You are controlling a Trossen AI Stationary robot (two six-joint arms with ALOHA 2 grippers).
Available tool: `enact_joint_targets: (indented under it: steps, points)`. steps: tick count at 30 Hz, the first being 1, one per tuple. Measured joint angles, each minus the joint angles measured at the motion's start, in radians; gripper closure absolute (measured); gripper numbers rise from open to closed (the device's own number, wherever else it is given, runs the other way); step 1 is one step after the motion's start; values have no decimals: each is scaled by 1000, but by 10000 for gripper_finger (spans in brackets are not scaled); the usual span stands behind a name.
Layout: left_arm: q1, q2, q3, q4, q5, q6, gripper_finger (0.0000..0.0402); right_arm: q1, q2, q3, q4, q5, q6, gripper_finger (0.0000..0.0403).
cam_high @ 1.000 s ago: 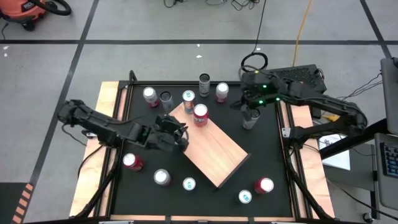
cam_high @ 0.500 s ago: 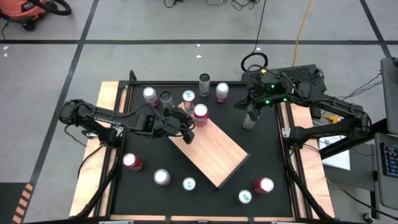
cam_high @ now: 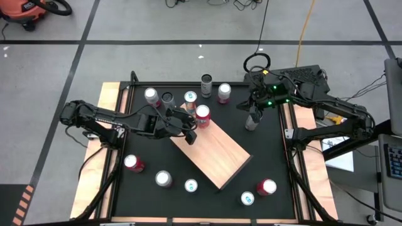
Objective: Place canned beverage on shelf
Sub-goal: Adjust the soda cans on the shelf
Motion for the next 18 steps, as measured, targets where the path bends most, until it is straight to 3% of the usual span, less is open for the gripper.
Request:
enact_joint_targets:
  steps: [18]
  points:
    - [0,21,1,28,-14,-3,332,0,0,0,-1,0,0,403]
